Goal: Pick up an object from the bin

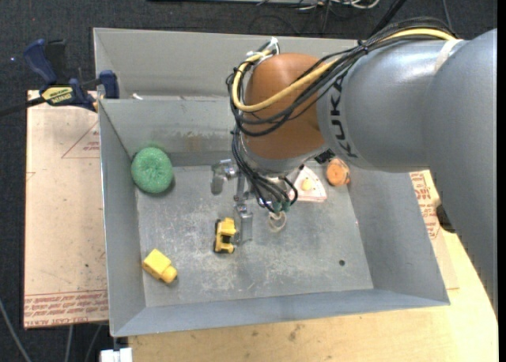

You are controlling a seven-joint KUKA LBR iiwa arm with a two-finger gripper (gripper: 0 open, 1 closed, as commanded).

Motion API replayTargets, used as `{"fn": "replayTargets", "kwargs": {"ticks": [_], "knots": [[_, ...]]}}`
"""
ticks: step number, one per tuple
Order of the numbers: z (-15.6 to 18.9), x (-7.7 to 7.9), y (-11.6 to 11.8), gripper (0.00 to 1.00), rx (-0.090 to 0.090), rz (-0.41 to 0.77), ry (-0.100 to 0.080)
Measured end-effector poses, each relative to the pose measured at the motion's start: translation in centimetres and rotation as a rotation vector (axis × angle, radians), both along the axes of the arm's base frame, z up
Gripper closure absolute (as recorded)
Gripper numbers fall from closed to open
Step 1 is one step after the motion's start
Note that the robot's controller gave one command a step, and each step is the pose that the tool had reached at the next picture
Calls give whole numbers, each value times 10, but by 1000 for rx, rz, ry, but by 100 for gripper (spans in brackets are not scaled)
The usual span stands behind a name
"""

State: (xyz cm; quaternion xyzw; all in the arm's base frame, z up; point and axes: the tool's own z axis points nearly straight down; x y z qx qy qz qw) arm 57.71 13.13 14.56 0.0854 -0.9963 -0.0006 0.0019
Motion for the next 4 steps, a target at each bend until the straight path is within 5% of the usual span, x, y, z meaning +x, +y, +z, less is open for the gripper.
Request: {"fn": "replayTargets", "kwargs": {"ticks": [1,2,3,4], "knots": [[-10,16,-2,0,4,-51,-15],[-46,-24,1,0,1,268,-3],[-67,-28,-22,100,3,419,-8],[-67,-28,-22,100,3,420,-9]]}}
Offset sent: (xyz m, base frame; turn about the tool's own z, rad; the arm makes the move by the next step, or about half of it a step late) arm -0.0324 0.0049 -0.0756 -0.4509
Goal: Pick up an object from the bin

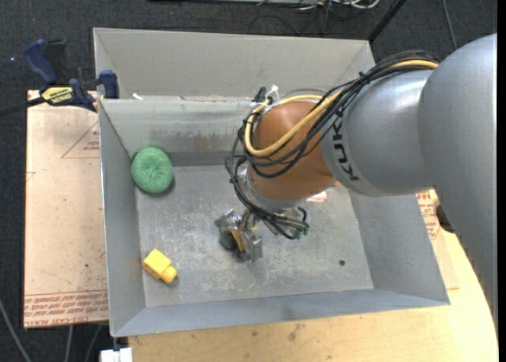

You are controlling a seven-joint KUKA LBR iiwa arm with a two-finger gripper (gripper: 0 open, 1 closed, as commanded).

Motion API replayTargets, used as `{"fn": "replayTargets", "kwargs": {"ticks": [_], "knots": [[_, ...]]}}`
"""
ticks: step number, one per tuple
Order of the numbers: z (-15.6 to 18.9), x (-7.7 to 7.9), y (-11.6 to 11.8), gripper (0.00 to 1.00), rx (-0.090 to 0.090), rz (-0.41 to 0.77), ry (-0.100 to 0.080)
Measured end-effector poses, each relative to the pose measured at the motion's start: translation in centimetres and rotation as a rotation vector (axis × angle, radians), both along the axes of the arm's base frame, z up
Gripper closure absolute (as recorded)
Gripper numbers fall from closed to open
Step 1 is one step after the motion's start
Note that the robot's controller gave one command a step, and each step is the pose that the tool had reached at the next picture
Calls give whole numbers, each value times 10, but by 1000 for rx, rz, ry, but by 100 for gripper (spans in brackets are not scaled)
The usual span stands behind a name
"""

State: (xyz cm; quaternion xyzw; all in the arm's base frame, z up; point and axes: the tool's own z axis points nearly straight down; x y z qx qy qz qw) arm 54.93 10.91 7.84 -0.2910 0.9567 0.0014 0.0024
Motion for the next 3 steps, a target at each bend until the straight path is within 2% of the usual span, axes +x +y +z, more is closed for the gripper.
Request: {"fn": "replayTargets", "kwargs": {"ticks": [1,2,3], "knots": [[0,1,-4,100,1,6,0],[-2,7,-14,100,5,6,-5],[-2,5,-28,100,7,2,-12]]}}
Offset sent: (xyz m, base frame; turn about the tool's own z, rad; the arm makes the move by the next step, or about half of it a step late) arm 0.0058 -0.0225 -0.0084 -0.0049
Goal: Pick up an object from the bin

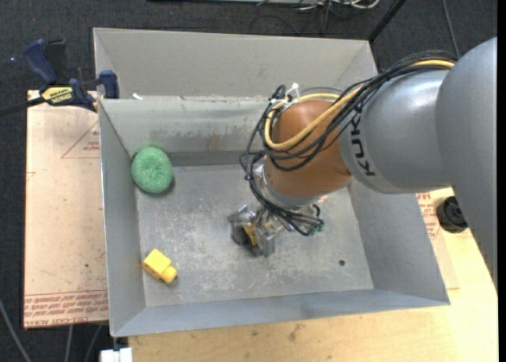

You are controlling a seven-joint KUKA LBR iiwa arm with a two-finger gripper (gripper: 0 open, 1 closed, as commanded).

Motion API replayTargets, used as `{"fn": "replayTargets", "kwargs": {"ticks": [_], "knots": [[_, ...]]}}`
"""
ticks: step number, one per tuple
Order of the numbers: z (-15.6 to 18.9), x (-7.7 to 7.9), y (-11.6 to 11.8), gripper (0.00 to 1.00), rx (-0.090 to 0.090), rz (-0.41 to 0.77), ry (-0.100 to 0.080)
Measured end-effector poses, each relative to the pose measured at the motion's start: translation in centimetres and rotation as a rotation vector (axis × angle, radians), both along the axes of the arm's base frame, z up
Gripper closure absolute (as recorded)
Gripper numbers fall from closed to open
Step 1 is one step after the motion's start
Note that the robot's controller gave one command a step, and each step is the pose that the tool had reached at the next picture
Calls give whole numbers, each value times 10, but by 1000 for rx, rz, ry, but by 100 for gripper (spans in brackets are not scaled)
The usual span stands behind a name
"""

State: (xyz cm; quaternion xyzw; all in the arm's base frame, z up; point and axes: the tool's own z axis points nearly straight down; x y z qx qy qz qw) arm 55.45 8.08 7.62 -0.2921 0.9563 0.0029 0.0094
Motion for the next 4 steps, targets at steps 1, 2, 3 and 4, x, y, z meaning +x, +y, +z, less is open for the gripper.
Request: {"fn": "replayTargets", "kwargs": {"ticks": [1,2,3,4], "knots": [[0,16,-12,100,-3,0,7],[0,17,-9,100,-7,2,-3],[0,17,-9,100,-7,1,-3],[27,10,-3,100,-9,12,17]]}}
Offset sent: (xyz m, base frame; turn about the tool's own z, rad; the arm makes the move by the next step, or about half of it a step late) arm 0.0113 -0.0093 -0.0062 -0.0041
